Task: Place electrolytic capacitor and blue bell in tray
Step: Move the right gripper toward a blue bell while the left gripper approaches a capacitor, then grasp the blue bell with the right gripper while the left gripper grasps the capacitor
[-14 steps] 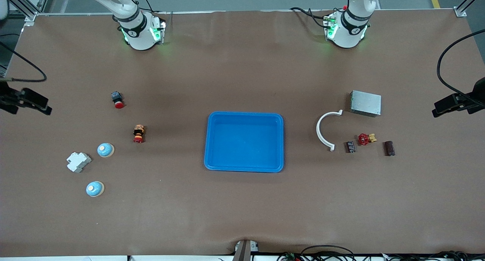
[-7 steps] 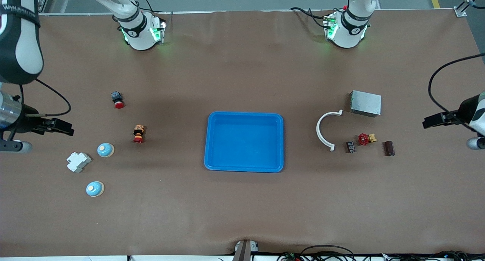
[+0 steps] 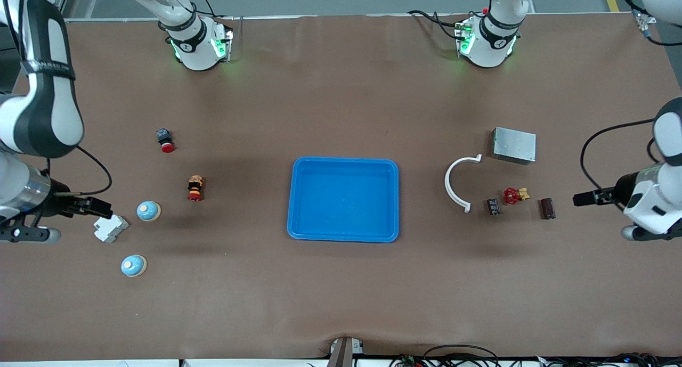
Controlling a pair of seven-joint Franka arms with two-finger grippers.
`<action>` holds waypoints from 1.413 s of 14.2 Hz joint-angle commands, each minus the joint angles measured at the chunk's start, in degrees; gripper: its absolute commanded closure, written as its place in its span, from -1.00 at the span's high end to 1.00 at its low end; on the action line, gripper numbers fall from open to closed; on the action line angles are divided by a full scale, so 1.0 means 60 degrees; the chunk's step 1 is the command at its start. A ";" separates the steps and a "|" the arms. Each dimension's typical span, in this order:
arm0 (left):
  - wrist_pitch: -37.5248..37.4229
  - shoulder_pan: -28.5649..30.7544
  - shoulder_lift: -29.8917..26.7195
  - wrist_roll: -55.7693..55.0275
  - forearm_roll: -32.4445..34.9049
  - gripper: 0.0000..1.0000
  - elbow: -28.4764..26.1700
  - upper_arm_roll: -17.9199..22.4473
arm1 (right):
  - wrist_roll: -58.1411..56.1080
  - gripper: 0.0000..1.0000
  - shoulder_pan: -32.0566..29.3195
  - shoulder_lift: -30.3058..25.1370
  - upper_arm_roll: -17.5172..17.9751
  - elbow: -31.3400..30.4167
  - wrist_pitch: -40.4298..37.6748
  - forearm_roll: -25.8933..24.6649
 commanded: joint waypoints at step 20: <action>0.2327 0.0522 0.2113 -0.0040 0.0182 1.00 -0.1097 0.0013 | -0.0728 1.00 -0.0611 0.5106 0.0209 0.3276 0.2375 0.0045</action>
